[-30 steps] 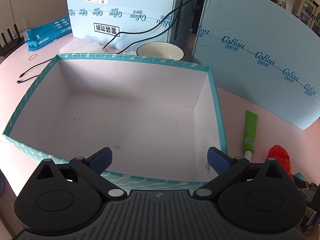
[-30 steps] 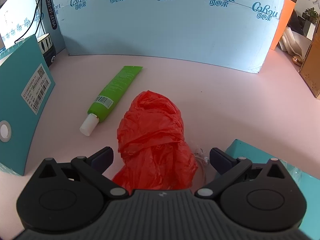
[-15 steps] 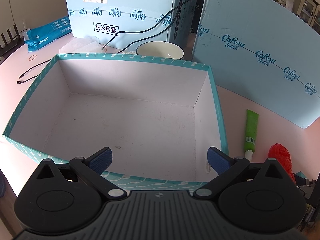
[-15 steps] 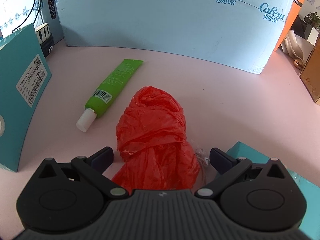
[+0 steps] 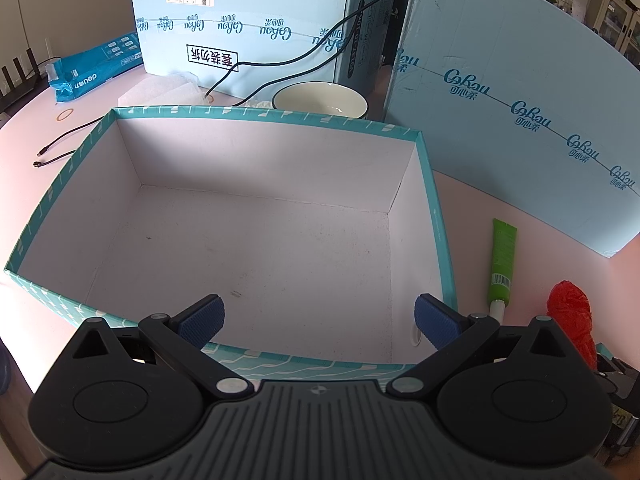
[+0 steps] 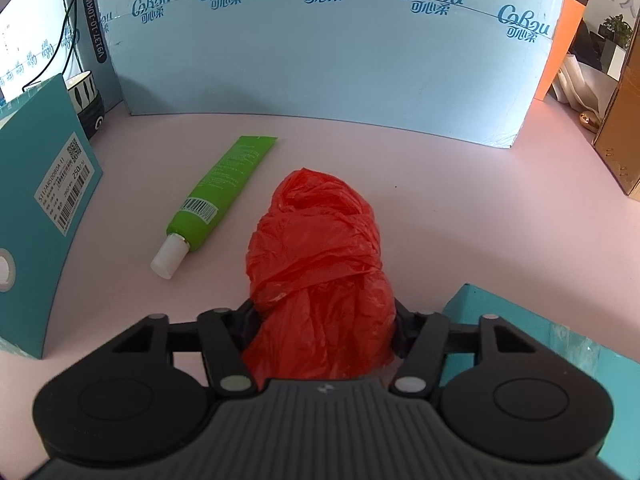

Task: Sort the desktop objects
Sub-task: 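Close the right tool fingers on the red plastic bag, then lift the red bag with the right tool and pull it back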

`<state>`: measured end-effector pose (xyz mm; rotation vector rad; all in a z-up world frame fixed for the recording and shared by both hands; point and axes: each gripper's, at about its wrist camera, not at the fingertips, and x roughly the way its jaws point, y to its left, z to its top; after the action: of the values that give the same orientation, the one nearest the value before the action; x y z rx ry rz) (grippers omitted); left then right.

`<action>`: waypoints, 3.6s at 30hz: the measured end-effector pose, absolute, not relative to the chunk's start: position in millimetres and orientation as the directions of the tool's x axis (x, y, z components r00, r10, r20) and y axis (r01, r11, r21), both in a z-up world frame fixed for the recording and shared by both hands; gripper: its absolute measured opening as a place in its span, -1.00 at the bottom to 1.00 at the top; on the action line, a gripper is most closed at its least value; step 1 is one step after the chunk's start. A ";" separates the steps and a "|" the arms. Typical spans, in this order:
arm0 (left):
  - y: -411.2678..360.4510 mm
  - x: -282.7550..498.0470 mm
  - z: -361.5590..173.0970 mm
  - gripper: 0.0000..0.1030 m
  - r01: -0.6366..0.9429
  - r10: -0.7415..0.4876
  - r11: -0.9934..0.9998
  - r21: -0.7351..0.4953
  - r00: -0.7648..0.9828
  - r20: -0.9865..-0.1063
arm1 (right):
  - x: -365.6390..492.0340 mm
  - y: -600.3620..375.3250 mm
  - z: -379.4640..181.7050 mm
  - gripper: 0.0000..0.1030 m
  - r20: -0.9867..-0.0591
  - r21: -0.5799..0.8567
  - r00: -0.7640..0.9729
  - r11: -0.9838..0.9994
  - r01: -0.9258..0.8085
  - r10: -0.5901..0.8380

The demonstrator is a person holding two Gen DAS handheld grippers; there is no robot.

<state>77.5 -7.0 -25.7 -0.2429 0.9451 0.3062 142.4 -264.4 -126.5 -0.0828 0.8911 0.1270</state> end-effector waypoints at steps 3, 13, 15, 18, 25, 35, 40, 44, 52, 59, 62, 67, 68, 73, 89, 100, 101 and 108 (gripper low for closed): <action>-5.1 75.9 -25.3 0.97 -0.361 0.149 0.930 -0.073 0.549 -0.822 | 141.3 -265.6 -126.8 0.14 -0.776 -0.020 0.627 0.990 -0.142 0.074; -6.2 74.9 -25.1 0.97 -0.362 0.147 0.929 -0.076 0.551 -0.821 | 139.3 -268.0 -124.3 0.14 -0.763 -0.013 0.642 0.992 -0.126 0.072; -4.7 74.2 -24.7 0.97 -0.361 0.147 0.929 -0.077 0.552 -0.821 | 138.5 -268.6 -123.5 0.14 -0.762 -0.013 0.644 0.992 -0.125 0.071; -5.4 73.9 -24.5 0.97 -0.361 0.146 0.929 -0.078 0.553 -0.820 | 137.8 -268.3 -122.5 0.14 -0.760 -0.011 0.645 0.992 -0.125 0.073; -3.5 73.1 -23.9 0.97 -0.360 0.140 0.929 -0.085 0.555 -0.820 | 137.8 -267.1 -121.1 0.14 -0.761 -0.008 0.645 0.993 -0.117 0.069; 1.3 72.3 -22.6 0.97 -0.362 0.120 0.925 -0.114 0.564 -0.817 | 133.2 -264.0 -115.4 0.14 -0.757 -0.017 0.651 0.993 -0.120 0.066; 3.8 70.1 -20.9 0.97 -0.359 0.106 0.924 -0.133 0.573 -0.813 | 129.4 -262.2 -111.2 0.14 -0.752 -0.015 0.656 0.993 -0.120 0.068; 4.5 67.2 -18.9 0.97 -0.348 0.093 0.926 -0.144 0.582 -0.808 | 126.1 -260.7 -106.7 0.14 -0.746 -0.015 0.663 0.993 -0.118 0.067; 5.6 61.3 -15.5 0.97 -0.331 0.079 0.931 -0.155 0.596 -0.799 | 117.1 -255.6 -100.6 0.14 -0.742 -0.009 0.667 0.993 -0.116 0.071; 2.3 55.4 -12.8 0.97 -0.305 0.078 0.942 -0.142 0.611 -0.788 | 107.1 -246.2 -94.0 0.14 -0.737 -0.002 0.671 0.992 -0.127 0.084; 2.7 52.6 -11.4 0.97 -0.299 0.075 0.943 -0.146 0.618 -0.782 | 103.2 -242.8 -92.5 0.14 -0.737 0.000 0.670 0.991 -0.132 0.089; 3.0 48.1 -9.9 0.97 -0.290 0.073 0.946 -0.145 0.626 -0.776 | 97.9 -237.8 -90.9 0.14 -0.739 0.010 0.666 0.990 -0.142 0.103; 3.2 47.2 -9.8 0.97 -0.288 0.072 0.946 -0.145 0.626 -0.776 | 97.1 -237.0 -90.4 0.14 -0.740 0.014 0.665 0.990 -0.143 0.106; 6.8 41.9 -9.1 0.97 -0.289 0.069 0.945 -0.151 0.630 -0.774 | 94.3 -234.3 -88.1 0.14 -0.740 0.031 0.661 0.989 -0.143 0.119; 17.5 24.5 1.4 0.97 -0.294 0.122 0.949 -0.117 0.681 -0.722 | 88.0 -214.9 -81.4 0.15 -0.732 0.065 0.661 0.983 -0.171 0.163; 29.1 19.9 3.2 0.97 -0.315 0.135 0.941 -0.122 0.683 -0.718 | 89.7 -202.7 -73.0 0.15 -0.716 0.065 0.675 0.979 -0.194 0.181; 30.2 19.7 3.4 0.97 -0.318 0.137 0.940 -0.123 0.683 -0.717 | 89.9 -201.7 -72.4 0.15 -0.715 0.063 0.675 0.979 -0.196 0.181; 37.7 19.0 4.6 0.97 -0.334 0.147 0.934 -0.127 0.684 -0.715 | 90.7 -194.5 -68.0 0.15 -0.709 0.065 0.678 0.976 -0.209 0.193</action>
<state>19.0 37.7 4.6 -0.2567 0.7734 0.2729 90.7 -194.5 -68.0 -0.0223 0.7943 0.2259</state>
